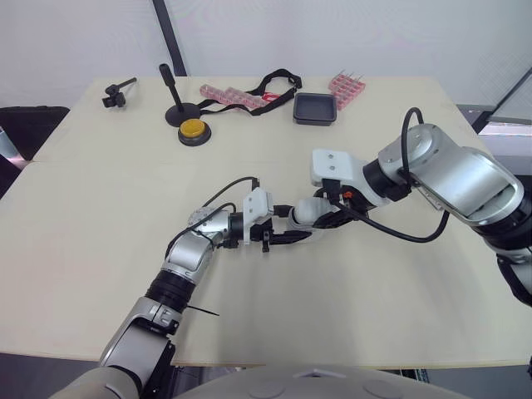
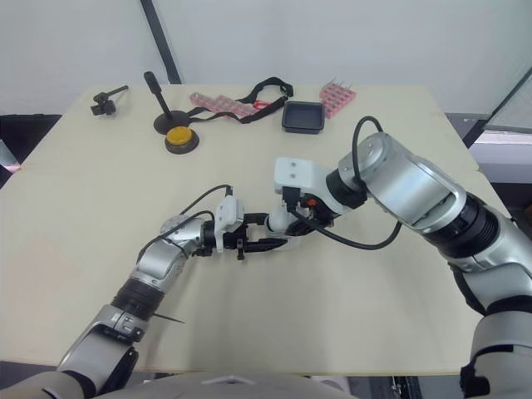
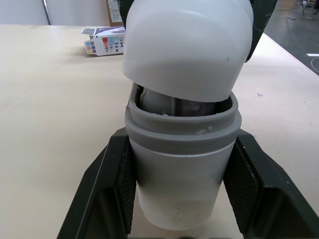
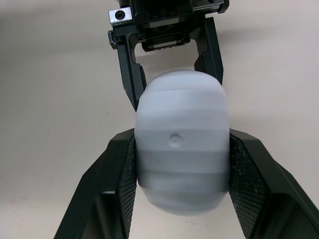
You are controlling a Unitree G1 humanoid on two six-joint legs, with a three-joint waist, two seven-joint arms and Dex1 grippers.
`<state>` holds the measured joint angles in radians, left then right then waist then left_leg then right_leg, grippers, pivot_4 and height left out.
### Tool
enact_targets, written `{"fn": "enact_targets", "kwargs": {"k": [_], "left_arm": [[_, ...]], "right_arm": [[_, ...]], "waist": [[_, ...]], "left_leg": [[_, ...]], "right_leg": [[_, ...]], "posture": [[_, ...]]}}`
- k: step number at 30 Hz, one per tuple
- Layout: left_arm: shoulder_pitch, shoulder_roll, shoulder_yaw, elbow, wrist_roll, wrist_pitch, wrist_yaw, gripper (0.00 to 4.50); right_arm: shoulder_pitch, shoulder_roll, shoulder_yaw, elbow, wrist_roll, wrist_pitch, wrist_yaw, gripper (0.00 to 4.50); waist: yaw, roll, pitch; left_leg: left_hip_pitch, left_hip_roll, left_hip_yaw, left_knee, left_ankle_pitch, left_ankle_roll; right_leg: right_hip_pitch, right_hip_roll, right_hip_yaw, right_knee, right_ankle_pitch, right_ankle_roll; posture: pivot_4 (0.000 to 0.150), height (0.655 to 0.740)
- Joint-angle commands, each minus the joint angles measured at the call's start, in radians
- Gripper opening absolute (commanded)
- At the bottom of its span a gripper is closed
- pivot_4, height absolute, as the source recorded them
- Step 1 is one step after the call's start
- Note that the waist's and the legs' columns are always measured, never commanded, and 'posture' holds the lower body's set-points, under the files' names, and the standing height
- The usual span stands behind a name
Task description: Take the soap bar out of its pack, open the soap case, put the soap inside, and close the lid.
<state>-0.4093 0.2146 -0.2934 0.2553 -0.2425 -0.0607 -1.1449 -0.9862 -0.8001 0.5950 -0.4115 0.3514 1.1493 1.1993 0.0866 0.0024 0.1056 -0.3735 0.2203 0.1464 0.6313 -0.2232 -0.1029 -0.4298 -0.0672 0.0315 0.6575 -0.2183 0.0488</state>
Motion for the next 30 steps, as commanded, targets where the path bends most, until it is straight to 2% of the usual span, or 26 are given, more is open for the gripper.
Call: {"fn": "enact_targets", "kwargs": {"k": [1, 20, 21, 22, 24, 30], "left_arm": [[0.006, 0.015, -0.006, -0.006, 0.008, 0.01, -0.005, 1.9], [0.012, 0.015, -0.005, -0.017, 0.007, 0.018, 0.002, 1.9], [0.012, 0.015, -0.006, -0.017, 0.007, 0.019, 0.002, 1.9], [0.012, 0.015, -0.006, -0.018, 0.007, 0.021, 0.002, 1.9], [0.012, 0.015, -0.006, -0.018, 0.007, 0.022, 0.002, 1.9], [0.012, 0.014, -0.008, -0.018, 0.007, 0.025, 0.0, 1.9]], "right_arm": [[-0.002, 0.014, -0.018, -0.013, 0.02, -0.006, -0.002, 2.06], [0.002, 0.004, 0.017, 0.013, 0.016, -0.023, 0.019, 2.06], [0.004, 0.006, 0.016, 0.015, 0.007, -0.041, 0.016, 2.84], [0.005, 0.008, 0.013, 0.018, -0.003, -0.058, 0.011, 2.84], [0.005, 0.009, 0.011, 0.017, -0.009, -0.076, 0.011, 3.57], [0.003, 0.009, 0.015, 0.023, -0.014, -0.081, 0.006, 3.57]], "waist": [[-0.001, 0.0, 0.0], [-0.001, 0.0, 0.0], [-0.001, 0.0, 0.0], [-0.001, 0.0, 0.0], [-0.001, 0.0, 0.0], [-0.001, 0.0, 0.0]], "left_leg": [[0.0, 0.0, 0.0, 0.0, 0.0, 0.0], [0.0, 0.0, 0.0, 0.0, 0.0, 0.0], [0.0, 0.0, 0.0, 0.0, 0.0, 0.0], [0.0, 0.0, 0.0, 0.0, 0.0, 0.0], [0.0, 0.0, 0.0, 0.0, 0.0, 0.0], [0.0, 0.0, 0.0, 0.0, 0.0, 0.0]], "right_leg": [[0.0, 0.0, 0.0, 0.0, 0.0, 0.0], [0.0, 0.0, 0.0, 0.0, 0.0, 0.0], [0.0, 0.0, 0.0, 0.0, 0.0, 0.0], [0.0, 0.0, 0.0, 0.0, 0.0, 0.0], [0.0, 0.0, 0.0, 0.0, 0.0, 0.0], [0.0, 0.0, 0.0, 0.0, 0.0, 0.0]], "posture": [[0.15, 0.7291], [0.15, 0.7291], [0.15, 0.7291], [0.15, 0.7291], [0.15, 0.7291], [0.15, 0.7291]]}}
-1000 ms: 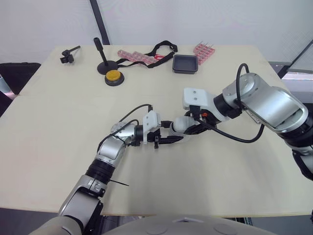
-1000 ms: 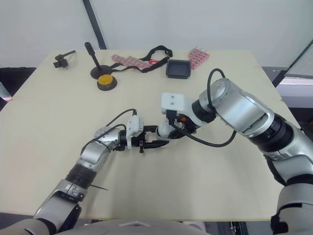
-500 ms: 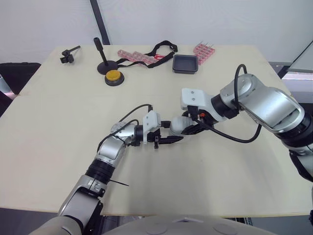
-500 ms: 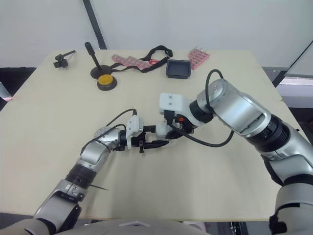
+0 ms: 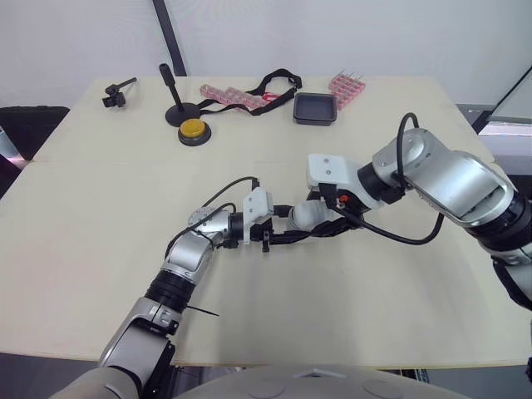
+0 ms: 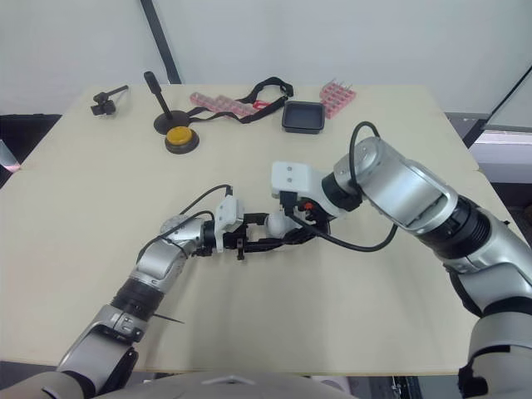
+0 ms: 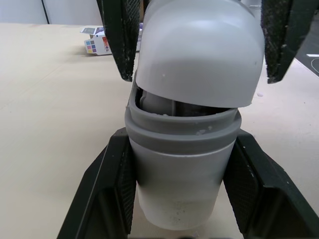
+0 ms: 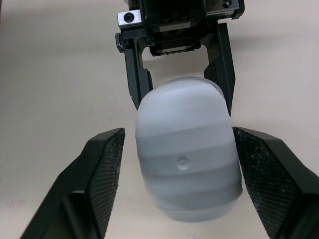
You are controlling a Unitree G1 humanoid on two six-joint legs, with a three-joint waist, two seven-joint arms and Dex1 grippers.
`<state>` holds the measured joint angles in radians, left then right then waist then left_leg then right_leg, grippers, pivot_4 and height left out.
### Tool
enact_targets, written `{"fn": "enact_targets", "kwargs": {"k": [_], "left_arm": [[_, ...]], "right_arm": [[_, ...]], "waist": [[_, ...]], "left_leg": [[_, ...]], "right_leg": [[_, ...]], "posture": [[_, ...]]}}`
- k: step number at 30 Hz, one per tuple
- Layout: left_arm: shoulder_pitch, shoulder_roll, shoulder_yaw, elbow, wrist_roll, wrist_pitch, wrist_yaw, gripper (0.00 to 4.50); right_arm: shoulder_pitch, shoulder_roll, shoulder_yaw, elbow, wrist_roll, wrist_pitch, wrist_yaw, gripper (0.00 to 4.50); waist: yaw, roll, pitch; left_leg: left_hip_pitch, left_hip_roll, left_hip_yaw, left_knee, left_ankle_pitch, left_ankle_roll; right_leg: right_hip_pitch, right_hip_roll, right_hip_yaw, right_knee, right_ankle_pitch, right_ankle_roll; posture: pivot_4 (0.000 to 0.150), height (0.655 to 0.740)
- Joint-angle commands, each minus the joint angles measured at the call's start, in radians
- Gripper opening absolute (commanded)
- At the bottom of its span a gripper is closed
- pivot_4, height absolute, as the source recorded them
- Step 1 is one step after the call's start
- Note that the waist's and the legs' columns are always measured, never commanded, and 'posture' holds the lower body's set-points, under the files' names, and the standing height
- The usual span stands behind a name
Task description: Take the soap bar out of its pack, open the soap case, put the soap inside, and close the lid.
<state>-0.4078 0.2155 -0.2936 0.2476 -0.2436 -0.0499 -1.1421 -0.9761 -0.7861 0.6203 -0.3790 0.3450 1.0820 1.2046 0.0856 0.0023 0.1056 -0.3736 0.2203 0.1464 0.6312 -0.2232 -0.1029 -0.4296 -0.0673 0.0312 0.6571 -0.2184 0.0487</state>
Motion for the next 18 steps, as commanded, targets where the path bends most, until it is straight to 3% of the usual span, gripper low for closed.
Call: {"fn": "enact_targets", "kwargs": {"k": [1, 18], "left_arm": [[0.011, 0.014, -0.008, -0.011, 0.008, 0.015, -0.003, 1.9], [0.017, 0.012, -0.011, -0.025, 0.008, 0.031, -0.001, 1.9]], "right_arm": [[-0.008, -0.004, -0.01, -0.008, -0.01, -0.016, 0.001, 3.57], [-0.057, 0.021, -0.003, 0.028, -0.043, -0.059, 0.011, 3.57]], "waist": [[0.0, 0.0, 0.0], [-0.001, 0.0, 0.0]], "left_leg": [[0.0, 0.0, 0.0, 0.0, 0.0, 0.0], [0.0, 0.0, 0.0, 0.0, 0.0, 0.0]], "right_leg": [[0.0, 0.0, 0.0, 0.0, 0.0, 0.0], [0.0, 0.0, 0.0, -0.001, 0.0, 0.0]], "posture": [[0.15, 0.7291], [0.15, 0.7291]]}}
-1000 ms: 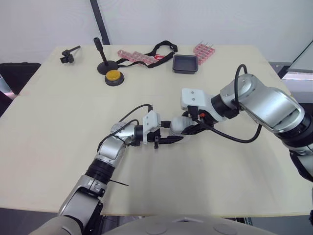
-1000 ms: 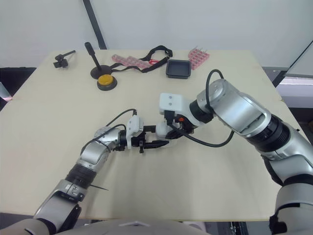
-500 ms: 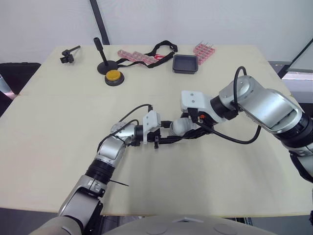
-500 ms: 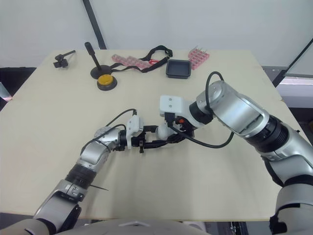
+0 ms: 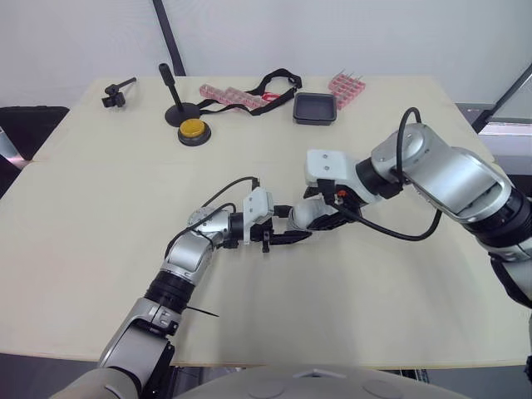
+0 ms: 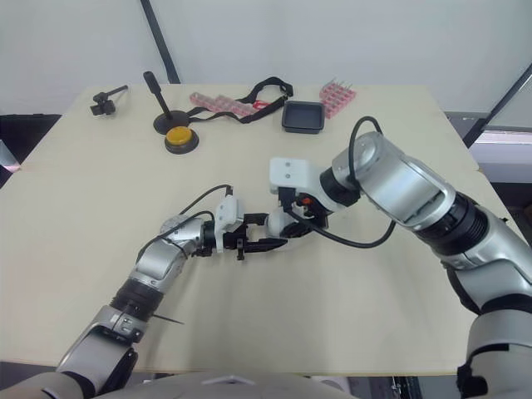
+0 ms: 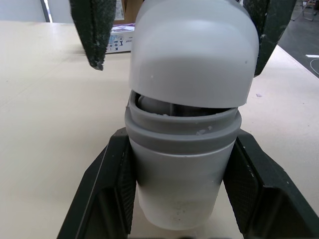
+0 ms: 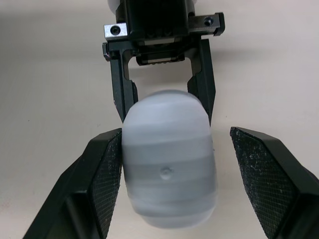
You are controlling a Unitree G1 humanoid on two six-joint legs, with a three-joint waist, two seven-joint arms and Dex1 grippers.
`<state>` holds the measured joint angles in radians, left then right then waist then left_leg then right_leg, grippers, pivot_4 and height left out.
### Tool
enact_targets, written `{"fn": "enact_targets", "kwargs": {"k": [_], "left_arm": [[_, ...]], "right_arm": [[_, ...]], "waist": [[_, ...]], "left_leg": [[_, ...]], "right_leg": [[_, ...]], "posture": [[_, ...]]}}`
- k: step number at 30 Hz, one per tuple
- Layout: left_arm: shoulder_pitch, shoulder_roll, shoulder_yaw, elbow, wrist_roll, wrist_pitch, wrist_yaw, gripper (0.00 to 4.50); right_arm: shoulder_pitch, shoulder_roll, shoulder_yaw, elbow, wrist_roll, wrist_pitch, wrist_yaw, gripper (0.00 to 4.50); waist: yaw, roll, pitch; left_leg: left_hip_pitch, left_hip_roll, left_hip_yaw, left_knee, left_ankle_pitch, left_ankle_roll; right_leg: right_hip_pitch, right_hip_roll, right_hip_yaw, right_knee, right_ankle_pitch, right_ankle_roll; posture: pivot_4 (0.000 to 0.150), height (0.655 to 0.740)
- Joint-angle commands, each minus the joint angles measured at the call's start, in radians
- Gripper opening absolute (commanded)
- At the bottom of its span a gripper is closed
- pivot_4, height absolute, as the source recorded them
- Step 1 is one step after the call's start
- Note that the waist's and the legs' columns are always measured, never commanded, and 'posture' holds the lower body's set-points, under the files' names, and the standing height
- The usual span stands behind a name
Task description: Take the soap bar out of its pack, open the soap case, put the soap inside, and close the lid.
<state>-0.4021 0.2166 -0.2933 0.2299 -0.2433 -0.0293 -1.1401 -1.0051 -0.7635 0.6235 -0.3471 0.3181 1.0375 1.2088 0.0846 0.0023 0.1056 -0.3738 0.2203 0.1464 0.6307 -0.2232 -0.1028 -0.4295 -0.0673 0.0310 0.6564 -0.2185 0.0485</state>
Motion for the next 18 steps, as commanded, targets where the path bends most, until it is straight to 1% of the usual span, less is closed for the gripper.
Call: {"fn": "enact_targets", "kwargs": {"k": [1, 12, 18], "left_arm": [[0.011, 0.011, -0.011, -0.007, 0.008, 0.01, -0.003, 1.9], [0.011, 0.011, -0.012, -0.007, 0.008, 0.014, -0.004, 1.9], [0.011, 0.012, -0.012, -0.006, 0.007, 0.017, -0.005, 1.9]], "right_arm": [[-0.029, 0.0, -0.007, -0.003, -0.016, -0.016, 0.008, 3.57], [-0.044, 0.021, -0.026, -0.011, -0.002, 0.004, 0.015, 3.57], [-0.061, 0.04, -0.093, -0.043, 0.058, 0.053, 0.011, 3.57]], "waist": [[0.0, 0.0, 0.0], [0.0, 0.0, 0.0], [0.0, 0.0, 0.0]], "left_leg": [[0.0, 0.0, 0.0, 0.0, 0.0, 0.0], [0.0, 0.0, 0.0, 0.0, 0.0, 0.0], [0.0, 0.0, 0.0, 0.0, 0.0, 0.0]], "right_leg": [[0.0, 0.0, 0.0, 0.0, 0.0, 0.0], [0.0, 0.0, 0.0, 0.0, 0.0, 0.0], [0.0, 0.0, 0.0, 0.0, 0.0, 0.0]], "posture": [[0.15, 0.7291], [0.15, 0.7291], [0.15, 0.7291]]}}
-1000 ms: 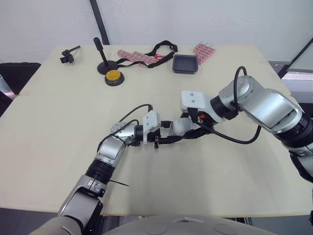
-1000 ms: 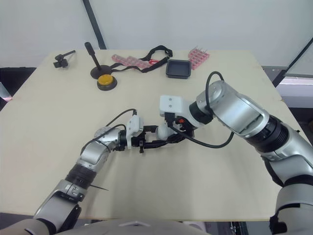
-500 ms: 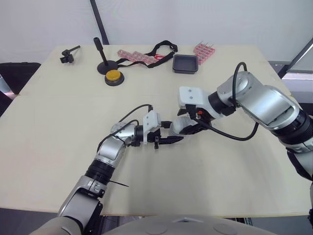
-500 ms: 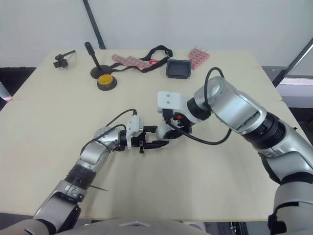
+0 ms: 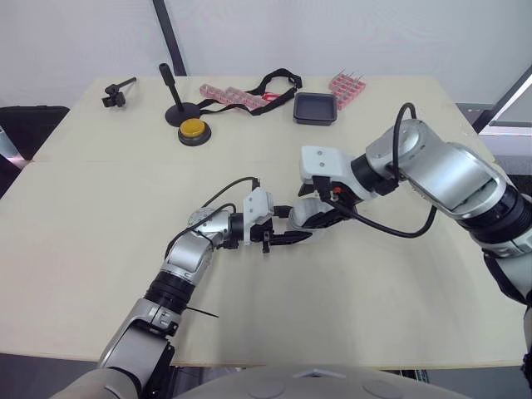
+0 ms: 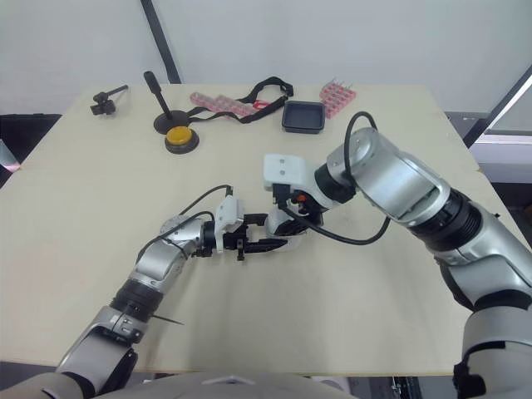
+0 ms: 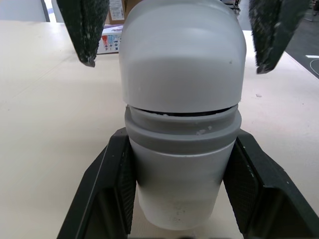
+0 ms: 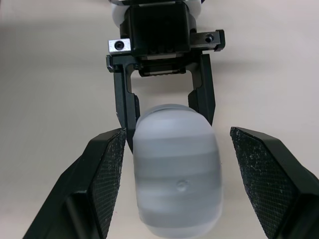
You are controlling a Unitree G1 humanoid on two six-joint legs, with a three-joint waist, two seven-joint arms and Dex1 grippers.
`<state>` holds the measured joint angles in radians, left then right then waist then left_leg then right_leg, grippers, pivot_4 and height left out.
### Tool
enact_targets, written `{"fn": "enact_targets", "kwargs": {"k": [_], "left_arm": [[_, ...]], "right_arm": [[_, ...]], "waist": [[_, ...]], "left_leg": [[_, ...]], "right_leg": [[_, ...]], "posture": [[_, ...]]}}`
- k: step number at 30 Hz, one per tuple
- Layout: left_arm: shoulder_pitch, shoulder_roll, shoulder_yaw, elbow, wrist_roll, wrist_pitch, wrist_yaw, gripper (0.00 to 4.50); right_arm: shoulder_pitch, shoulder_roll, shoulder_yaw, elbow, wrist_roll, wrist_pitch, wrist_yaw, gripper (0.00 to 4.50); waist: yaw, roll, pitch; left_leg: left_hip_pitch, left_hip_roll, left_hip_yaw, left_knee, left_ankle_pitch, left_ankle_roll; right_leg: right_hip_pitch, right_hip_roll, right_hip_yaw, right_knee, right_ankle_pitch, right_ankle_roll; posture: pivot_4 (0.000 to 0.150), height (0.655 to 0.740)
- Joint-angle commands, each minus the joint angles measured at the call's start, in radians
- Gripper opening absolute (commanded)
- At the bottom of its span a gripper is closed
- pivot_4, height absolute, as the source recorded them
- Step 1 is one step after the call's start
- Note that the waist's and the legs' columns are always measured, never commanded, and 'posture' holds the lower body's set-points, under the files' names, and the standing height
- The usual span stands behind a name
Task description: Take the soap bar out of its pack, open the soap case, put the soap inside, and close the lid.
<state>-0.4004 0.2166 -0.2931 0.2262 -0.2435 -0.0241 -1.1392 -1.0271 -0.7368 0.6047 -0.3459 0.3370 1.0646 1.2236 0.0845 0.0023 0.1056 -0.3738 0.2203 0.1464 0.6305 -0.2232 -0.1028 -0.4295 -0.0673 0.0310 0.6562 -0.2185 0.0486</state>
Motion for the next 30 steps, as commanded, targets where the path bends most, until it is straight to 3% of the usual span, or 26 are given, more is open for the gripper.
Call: {"fn": "enact_targets", "kwargs": {"k": [1, 8, 15, 20, 26, 30], "left_arm": [[0.009, 0.012, -0.012, -0.002, 0.007, 0.012, -0.007, 1.9], [0.007, 0.013, -0.011, 0.0, 0.007, 0.01, -0.01, 1.9], [0.01, 0.013, -0.005, -0.001, 0.004, 0.007, -0.007, 1.9], [0.012, 0.021, 0.0, 0.001, 0.002, 0.003, -0.012, 1.9], [0.011, 0.026, 0.0, 0.003, 0.002, -0.002, -0.017, 1.9], [0.01, 0.028, -0.001, 0.004, 0.004, -0.002, -0.017, 1.9]], "right_arm": [[-0.042, 0.016, -0.086, -0.048, 0.048, 0.033, -0.007, 3.57], [-0.059, 0.043, -0.252, -0.029, 0.138, 0.127, -0.068, 3.57], [0.036, 0.03, -0.478, 0.02, 0.208, 0.129, -0.154, 3.57], [0.324, -0.085, -0.681, 0.028, 0.184, -0.074, -0.158, 2.11], [0.579, -0.122, -0.712, -0.04, 0.167, -0.266, -0.148, 0.13], [0.699, -0.112, -0.688, -0.055, 0.128, -0.373, -0.17, 0.05]], "waist": [[0.0, 0.0, 0.0], [0.001, 0.0, 0.0], [0.004, 0.0, 0.0], [0.023, -0.005, -0.001], [0.013, -0.003, -0.002], [0.012, -0.004, -0.002]], "left_leg": [[0.0, 0.0, 0.0, 0.0, 0.0, 0.0], [0.0, 0.0, 0.0, 0.0, 0.0, 0.0], [0.0, 0.0, 0.0, -0.001, 0.0, 0.0], [0.0, 0.0, -0.001, -0.002, 0.0, 0.0], [0.001, 0.0, 0.0, -0.003, -0.002, 0.005], [0.001, 0.0, 0.0, -0.003, -0.003, 0.005]], "right_leg": [[0.0, 0.0, 0.0, 0.0, 0.0, 0.0], [0.0, 0.0, 0.0, 0.0, 0.0, 0.0], [0.0, 0.0, 0.0, -0.001, 0.0, 0.0], [0.002, 0.0, -0.002, -0.004, 0.0, 0.0], [0.002, 0.0, 0.0, -0.004, -0.002, -0.003], [0.002, 0.0, 0.0, -0.004, -0.002, -0.004]], "posture": [[0.15, 0.7291], [0.15, 0.7291], [0.15, 0.7291], [0.15, 0.7291], [0.15, 0.7291], [0.15, 0.7291]]}}
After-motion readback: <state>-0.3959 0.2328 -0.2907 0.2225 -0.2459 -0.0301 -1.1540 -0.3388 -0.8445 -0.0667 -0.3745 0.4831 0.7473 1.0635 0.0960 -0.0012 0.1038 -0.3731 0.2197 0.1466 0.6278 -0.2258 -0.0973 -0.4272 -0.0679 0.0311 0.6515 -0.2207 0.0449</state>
